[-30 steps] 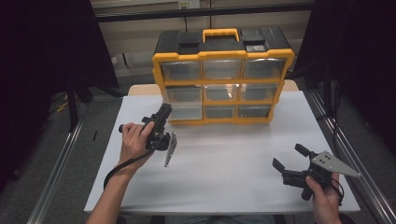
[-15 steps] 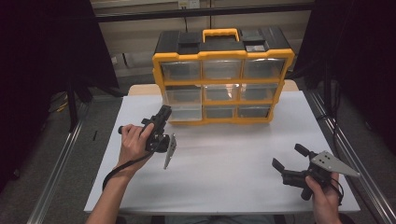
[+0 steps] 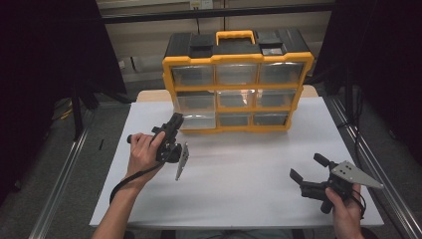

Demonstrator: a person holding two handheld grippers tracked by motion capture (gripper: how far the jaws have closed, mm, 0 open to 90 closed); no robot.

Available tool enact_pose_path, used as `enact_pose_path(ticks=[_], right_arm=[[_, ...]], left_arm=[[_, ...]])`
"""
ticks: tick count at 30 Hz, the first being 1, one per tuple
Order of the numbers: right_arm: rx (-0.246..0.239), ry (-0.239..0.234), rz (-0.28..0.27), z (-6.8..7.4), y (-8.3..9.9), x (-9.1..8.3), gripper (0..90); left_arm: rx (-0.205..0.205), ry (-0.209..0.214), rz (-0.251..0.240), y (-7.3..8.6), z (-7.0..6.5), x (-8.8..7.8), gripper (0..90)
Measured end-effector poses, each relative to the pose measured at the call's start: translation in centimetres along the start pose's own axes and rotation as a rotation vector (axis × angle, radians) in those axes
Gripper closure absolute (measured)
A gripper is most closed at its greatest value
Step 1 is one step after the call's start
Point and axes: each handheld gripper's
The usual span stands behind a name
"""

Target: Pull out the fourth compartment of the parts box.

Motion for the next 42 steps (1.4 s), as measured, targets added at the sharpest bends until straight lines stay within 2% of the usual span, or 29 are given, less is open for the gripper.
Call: enact_pose_path(ticks=[5, 9, 11, 12, 14, 16, 19, 20, 21, 24, 27, 30, 31, 32, 34, 37, 38, 40, 42], right_arm=[[0.007, 0.0, -0.001, 0.0, 0.0, 0.0, 0.7], [-0.002, -0.002, 0.0, 0.0, 0.0, 0.0, 0.7], [0.006, -0.004, -0.002, 0.0, 0.0, 0.0, 0.7], [0.009, -0.004, -0.002, 0.0, 0.0, 0.0, 0.7], [0.001, -0.003, 0.001, 0.0, 0.0, 0.0, 0.7], [0.001, -0.004, 0.0, 0.0, 0.0, 0.0, 0.7], [0.0, -0.005, 0.002, 0.0, 0.0, -0.1, 0.7], [-0.003, -0.005, 0.003, 0.0, 0.0, -0.1, 0.7], [-0.004, -0.005, 0.003, 0.0, 0.0, -0.1, 0.7], [0.002, -0.004, 0.004, 0.0, 0.0, -0.1, 0.7], [-0.002, -0.004, 0.003, 0.0, 0.0, -0.1, 0.7], [0.008, -0.006, 0.002, -0.1, 0.1, 0.0, 0.7], [0.015, -0.005, -0.005, -0.1, 0.1, 0.0, 0.7], [0.009, -0.004, 0.005, -0.2, 0.1, 0.0, 0.7], [0.014, -0.007, -0.001, -0.2, 0.1, 0.0, 0.7], [0.013, -0.01, -0.001, -0.1, 0.1, 0.1, 0.7], [0.012, -0.01, -0.002, 0.0, 0.1, 0.1, 0.7], [0.011, -0.012, -0.001, 0.0, 0.1, 0.0, 0.7], [0.011, -0.012, 0.0, 0.0, 0.1, 0.0, 0.7]], left_arm=[[-0.01, 0.001, -0.004, 0.0, 0.0, 0.1, 77.9], [-0.032, 0.013, -0.003, 0.0, 0.0, 0.3, 71.9], [-0.065, 0.012, -0.005, 0.1, 0.0, 0.3, 70.4], [-0.077, 0.026, -0.008, 0.2, 0.0, 0.3, 68.9], [-0.109, 0.017, 0.004, 0.2, -0.1, 0.3, 62.9], [-0.125, 0.022, 0.013, 0.2, -0.3, 0.4, 52.9], [-0.158, 0.017, 0.012, 0.3, -0.3, 0.6, 43.9], [-0.162, 0.011, 0.018, 0.3, -0.3, 0.6, 42.1], [-0.187, 0.006, 0.02, 0.3, -0.4, 0.6, 41.1], [-0.193, 0.013, 0.03, 0.5, -0.3, 0.6, 35.5], [-0.22, 0.022, 0.04, 0.7, -0.4, 0.7, 31.5], [-0.294, 0.026, 0.051, 0.9, -0.4, 0.9, 25.1], [-0.32, 0.015, 0.059, 1.0, -0.4, 0.9, 21.9], [-0.321, 0.01, 0.051, 1.0, -0.2, 1.0, 19.6], [-0.369, 0.025, 0.062, 1.1, -0.1, 0.9, 18.5], [-0.428, 0.034, 0.05, 1.2, 0.1, 1.0, 14.2], [-0.458, 0.034, 0.067, 1.2, 0.0, 0.9, 13.8], [-0.497, 0.032, 0.057, 1.3, 0.1, 1.0, 12.6], [-0.595, 0.035, 0.051, 1.4, 0.0, 1.1, 11.2]])
Point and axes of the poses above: each handheld gripper's, and its own axes: x roughly forward along the jaws, y roughly out of its underside, z roughly to its left, and after that the axes turned 1 degree about -y, right-handed
